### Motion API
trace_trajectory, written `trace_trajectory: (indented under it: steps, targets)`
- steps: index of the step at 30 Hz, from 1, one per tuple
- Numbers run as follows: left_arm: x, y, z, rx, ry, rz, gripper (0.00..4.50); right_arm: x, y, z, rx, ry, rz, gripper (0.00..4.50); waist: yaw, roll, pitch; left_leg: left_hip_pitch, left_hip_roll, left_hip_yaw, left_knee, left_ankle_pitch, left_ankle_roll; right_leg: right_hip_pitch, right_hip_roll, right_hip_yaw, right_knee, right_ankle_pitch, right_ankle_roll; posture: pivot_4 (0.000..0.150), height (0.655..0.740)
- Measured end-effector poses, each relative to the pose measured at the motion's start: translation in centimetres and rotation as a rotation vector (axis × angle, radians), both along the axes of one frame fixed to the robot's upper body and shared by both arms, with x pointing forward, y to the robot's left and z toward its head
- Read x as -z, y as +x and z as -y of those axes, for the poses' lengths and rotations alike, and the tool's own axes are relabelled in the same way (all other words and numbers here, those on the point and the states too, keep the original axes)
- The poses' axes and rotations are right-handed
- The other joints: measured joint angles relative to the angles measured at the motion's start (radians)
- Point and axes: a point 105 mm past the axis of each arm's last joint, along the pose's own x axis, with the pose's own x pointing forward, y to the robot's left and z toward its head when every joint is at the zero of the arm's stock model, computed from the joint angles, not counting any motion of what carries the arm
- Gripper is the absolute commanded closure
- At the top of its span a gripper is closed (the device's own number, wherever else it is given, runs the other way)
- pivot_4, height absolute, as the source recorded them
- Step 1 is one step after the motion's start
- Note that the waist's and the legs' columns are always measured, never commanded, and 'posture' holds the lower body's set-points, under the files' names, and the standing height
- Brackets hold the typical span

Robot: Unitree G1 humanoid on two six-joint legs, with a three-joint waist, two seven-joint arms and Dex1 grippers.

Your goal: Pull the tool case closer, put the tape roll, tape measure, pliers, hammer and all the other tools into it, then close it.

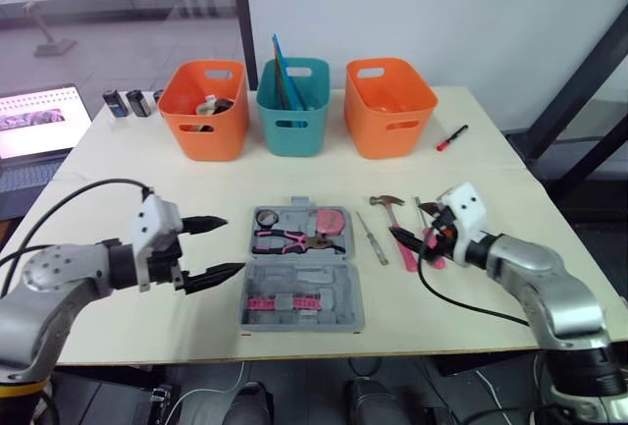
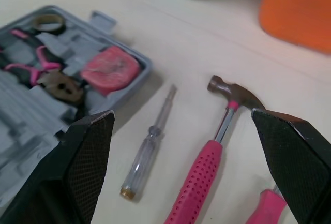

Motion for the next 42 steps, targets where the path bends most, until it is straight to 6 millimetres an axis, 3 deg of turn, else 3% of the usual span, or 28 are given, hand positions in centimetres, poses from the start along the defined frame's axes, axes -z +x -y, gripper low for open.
trace_trajectory:
  steps: [6,11,15,21,24,31,37,42]
  targets:
    - [-0.2,-0.2,0.6,-0.01,-0.001,-0.003,0.0,0.0,1.8,-2.2,0.057,0.0,-0.042,0.02,0.003,0.0,0.0,0.0,0.0,0.0,-0.001,0.0,0.0,0.0,0.0,0.0,0.0,0.0,0.0,0.15,0.74]
    - [0.3,-0.5,0.7,-0.036,-0.006,-0.01,0.0,1.5,2.4,-3.9,0.101,-0.002,-0.162,0.02,0.003,0.0,0.0,0.0,0.0,0.0,-0.001,0.0,0.0,0.0,0.001,0.0,0.0,0.0,0.001,0.15,0.74]
    - [0.9,-1.0,0.6,-0.056,-0.002,-0.024,0.0,3.7,2.7,-3.9,0.159,-0.047,-0.279,0.02,0.003,0.0,0.0,0.0,0.0,0.0,0.0,0.0,0.0,0.0,0.0,0.0,0.0,0.0,0.0,0.15,0.74]
    - [1.9,-1.3,0.2,-0.092,0.016,-0.048,0.0,5.4,3.6,-4.0,0.188,-0.087,-0.324,0.02,0.002,0.0,0.0,0.0,0.0,0.0,0.0,0.0,0.0,0.0,0.001,0.0,0.0,0.0,0.0,0.15,0.74]
    - [2.1,-1.4,0.1,-0.101,0.024,-0.051,0.0,6.0,4.1,-4.4,0.191,-0.088,-0.343,0.84,0.001,0.0,0.0,0.0,0.0,0.0,-0.001,0.0,0.0,-0.001,0.001,0.0,0.0,0.0,0.0,0.15,0.74]
    - [2.8,-1.7,-0.4,-0.115,0.054,-0.06,0.0,6.5,4.4,-4.5,0.192,-0.097,-0.379,4.45,0.003,0.0,0.0,0.0,0.0,0.0,-0.001,0.0,0.0,-0.001,0.001,0.0,0.001,0.0,0.001,0.15,0.74]
    - [2.8,-1.4,-0.8,-0.126,0.063,-0.057,0.0,6.5,3.4,-4.1,0.207,-0.071,-0.423,4.45,0.004,0.0,0.0,0.0,0.0,0.0,-0.001,0.0,0.0,0.0,0.001,0.0,0.001,0.0,0.0,0.15,0.74]
    - [2.7,-1.0,-0.4,-0.103,0.067,-0.051,0.0,6.7,1.4,-3.4,0.237,-0.03,-0.483,4.45,0.003,0.0,0.0,0.0,0.0,0.0,-0.001,0.0,0.0,-0.001,0.001,0.0,0.001,0.0,0.001,0.15,0.74]
